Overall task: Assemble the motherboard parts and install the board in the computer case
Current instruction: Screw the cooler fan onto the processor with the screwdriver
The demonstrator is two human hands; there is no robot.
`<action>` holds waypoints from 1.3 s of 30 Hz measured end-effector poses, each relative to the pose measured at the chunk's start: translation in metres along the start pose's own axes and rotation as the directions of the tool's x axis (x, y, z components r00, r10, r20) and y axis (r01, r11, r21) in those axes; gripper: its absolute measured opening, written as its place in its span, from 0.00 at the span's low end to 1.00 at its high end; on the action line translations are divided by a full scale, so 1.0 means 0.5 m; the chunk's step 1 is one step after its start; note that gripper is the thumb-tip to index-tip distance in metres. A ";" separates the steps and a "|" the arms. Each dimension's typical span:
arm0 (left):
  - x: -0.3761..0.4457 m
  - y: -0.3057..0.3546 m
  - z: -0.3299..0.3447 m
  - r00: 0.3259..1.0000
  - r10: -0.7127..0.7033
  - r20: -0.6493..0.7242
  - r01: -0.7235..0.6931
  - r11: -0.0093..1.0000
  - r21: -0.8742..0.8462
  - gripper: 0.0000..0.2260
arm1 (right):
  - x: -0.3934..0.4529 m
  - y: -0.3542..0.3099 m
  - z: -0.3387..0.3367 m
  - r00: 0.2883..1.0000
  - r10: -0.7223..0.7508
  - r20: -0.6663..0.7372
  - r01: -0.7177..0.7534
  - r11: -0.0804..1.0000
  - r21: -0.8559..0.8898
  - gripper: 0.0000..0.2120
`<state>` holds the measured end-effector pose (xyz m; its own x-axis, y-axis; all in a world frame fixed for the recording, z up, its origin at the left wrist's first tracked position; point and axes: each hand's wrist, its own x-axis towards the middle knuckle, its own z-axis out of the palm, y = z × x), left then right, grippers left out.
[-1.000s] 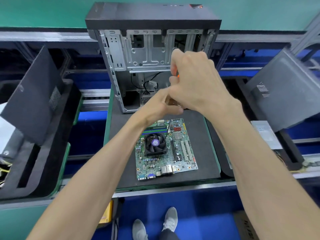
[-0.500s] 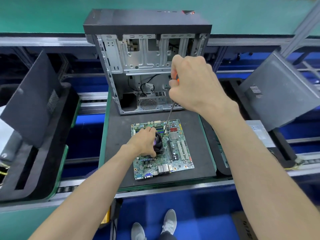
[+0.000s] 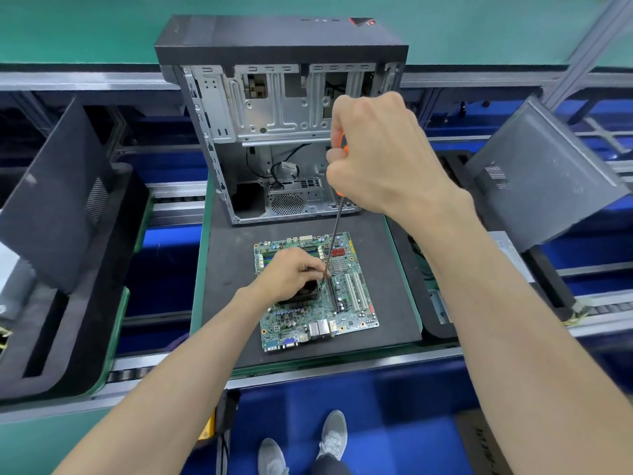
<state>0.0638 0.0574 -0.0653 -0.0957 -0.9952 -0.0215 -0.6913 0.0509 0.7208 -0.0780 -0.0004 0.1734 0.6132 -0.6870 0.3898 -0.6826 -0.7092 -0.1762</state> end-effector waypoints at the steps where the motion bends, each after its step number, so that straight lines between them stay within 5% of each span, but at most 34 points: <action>1: 0.002 -0.001 0.001 1.000 0.015 0.022 -0.015 0.999 0.036 0.04 | -0.001 -0.001 0.000 1.000 0.001 -0.001 -0.001 1.000 0.003 0.11; 12: 0.027 -0.025 0.005 0.974 -0.012 0.228 -0.046 0.969 0.244 0.06 | -0.015 -0.001 0.016 1.000 0.000 0.008 0.000 0.999 0.035 0.08; 34: 0.020 -0.039 0.020 0.975 -0.014 0.220 -0.013 0.993 0.120 0.13 | -0.012 0.002 0.005 0.991 -0.093 0.101 0.078 0.987 0.144 0.03; 39: 0.016 -0.038 0.026 0.985 -0.003 0.172 -0.024 0.988 0.154 0.07 | -0.014 0.007 0.027 0.998 -0.006 0.060 0.009 0.999 -0.050 0.08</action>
<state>0.0669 0.0497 -0.0882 -0.2154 -0.9660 -0.1427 -0.7911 0.0869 0.6055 -0.0792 -0.0001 0.1581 0.6398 -0.6914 0.3357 -0.6963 -0.7063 -0.1277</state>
